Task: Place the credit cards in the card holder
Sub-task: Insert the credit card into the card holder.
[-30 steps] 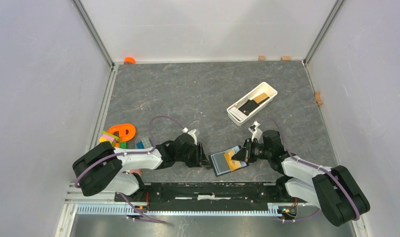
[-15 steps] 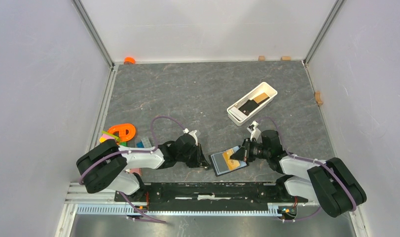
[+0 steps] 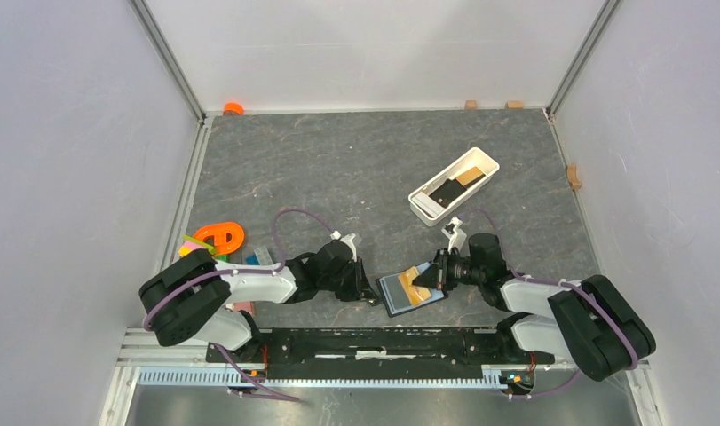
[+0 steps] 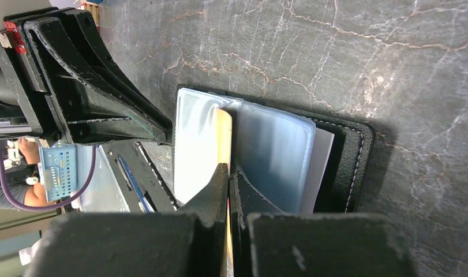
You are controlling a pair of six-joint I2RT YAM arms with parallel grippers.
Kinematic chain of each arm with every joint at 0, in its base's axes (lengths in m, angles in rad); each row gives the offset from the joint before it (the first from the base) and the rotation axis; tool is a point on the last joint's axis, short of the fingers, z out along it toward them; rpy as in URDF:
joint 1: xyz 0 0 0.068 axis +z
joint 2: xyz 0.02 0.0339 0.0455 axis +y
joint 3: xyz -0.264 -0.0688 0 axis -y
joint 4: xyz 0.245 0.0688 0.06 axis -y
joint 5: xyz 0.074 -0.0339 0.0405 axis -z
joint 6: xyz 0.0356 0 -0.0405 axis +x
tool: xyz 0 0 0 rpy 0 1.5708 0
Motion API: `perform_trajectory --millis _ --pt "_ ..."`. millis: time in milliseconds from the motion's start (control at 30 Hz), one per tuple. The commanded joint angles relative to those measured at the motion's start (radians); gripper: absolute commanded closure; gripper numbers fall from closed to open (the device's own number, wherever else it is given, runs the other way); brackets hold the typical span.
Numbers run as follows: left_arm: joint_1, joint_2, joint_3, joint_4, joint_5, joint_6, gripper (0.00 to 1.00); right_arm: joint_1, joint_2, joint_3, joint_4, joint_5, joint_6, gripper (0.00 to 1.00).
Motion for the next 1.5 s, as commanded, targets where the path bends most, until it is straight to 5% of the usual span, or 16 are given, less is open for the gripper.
perform_trajectory --millis 0,1033,1467 --pt "-0.006 0.03 0.016 0.012 -0.008 -0.018 0.98 0.026 0.028 -0.024 -0.01 0.069 -0.06 1.0" --pt "-0.006 0.035 0.005 0.044 0.003 -0.029 0.98 0.082 -0.006 -0.034 -0.05 0.246 -0.067 1.0" --pt "-0.008 0.039 0.01 0.044 0.003 -0.031 0.98 0.137 0.0 -0.108 0.06 0.278 0.02 1.0"
